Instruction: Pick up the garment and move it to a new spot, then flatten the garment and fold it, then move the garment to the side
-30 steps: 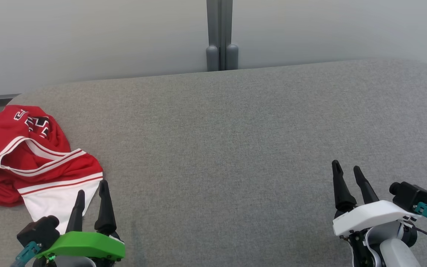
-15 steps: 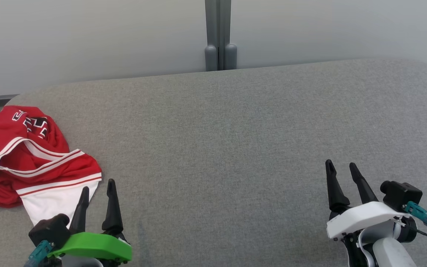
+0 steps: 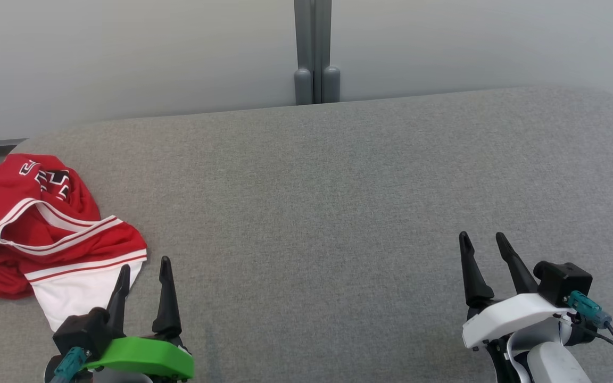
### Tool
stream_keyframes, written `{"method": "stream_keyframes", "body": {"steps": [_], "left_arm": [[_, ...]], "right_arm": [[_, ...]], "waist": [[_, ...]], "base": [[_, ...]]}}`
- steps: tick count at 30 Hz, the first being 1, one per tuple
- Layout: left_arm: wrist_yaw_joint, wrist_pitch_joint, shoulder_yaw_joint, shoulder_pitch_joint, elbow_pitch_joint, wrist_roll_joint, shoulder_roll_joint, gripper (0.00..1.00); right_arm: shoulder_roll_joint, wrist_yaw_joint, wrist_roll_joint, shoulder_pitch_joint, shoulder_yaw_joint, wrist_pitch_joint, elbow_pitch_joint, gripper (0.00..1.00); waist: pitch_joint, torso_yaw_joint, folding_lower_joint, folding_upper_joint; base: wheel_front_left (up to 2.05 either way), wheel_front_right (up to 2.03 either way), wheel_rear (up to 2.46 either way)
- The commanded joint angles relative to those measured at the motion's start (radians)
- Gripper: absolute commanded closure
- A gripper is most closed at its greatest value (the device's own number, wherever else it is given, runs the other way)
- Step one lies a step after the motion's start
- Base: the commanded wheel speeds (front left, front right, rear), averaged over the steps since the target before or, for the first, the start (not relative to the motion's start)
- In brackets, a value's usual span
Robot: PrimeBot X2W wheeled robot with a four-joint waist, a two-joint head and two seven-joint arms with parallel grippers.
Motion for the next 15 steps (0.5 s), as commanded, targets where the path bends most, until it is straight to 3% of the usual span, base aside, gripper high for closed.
{"method": "stream_keyframes", "body": {"steps": [1, 15], "left_arm": [[0.000, -0.008, 0.000, 0.011, -0.007, 0.017, 0.008, 0.00], [-0.001, -0.035, -0.005, 0.019, 0.013, 0.073, 0.004, 0.00]], "right_arm": [[-0.005, 0.000, -0.020, -0.009, 0.005, -0.009, -0.002, 0.00], [-0.006, 0.000, -0.078, -0.014, 0.030, -0.036, 0.009, 0.00]], "waist": [[-0.001, 0.001, 0.0000, 0.0000], [-0.003, 0.003, 0.0000, 0.0000]], "base": [[0.00, 0.00, 0.00], [0.00, 0.00, 0.00]]}}
